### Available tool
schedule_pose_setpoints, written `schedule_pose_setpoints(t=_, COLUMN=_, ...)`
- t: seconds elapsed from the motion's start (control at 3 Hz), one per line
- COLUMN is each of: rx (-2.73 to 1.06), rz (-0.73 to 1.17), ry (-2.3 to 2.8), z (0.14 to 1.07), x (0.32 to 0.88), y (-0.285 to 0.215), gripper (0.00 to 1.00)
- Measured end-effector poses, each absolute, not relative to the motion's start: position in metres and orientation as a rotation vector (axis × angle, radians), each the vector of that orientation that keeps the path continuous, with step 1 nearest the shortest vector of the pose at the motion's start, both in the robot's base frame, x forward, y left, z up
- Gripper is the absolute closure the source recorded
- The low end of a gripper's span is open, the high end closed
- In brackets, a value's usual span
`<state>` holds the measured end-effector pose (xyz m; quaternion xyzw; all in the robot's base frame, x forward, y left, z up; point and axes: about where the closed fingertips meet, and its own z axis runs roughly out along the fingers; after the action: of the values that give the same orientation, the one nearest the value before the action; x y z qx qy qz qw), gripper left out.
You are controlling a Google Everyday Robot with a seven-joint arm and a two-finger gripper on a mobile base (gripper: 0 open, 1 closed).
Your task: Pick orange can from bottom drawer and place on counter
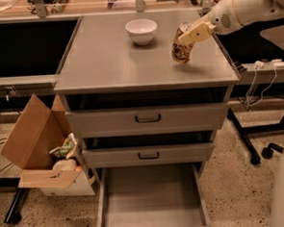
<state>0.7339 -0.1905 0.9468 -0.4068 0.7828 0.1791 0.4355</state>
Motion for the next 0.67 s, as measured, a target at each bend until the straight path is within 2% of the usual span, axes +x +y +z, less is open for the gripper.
schedule_pose_setpoints(t=0.33, rx=-0.954, rz=0.455, ry=2.041, z=0.932, x=0.756, y=-0.198, gripper=1.0)
schedule_pose_setpoints(t=0.67, rx=-0.957, rz=0.449, ry=2.115, z=0.917, x=0.771, y=-0.197, gripper=0.84)
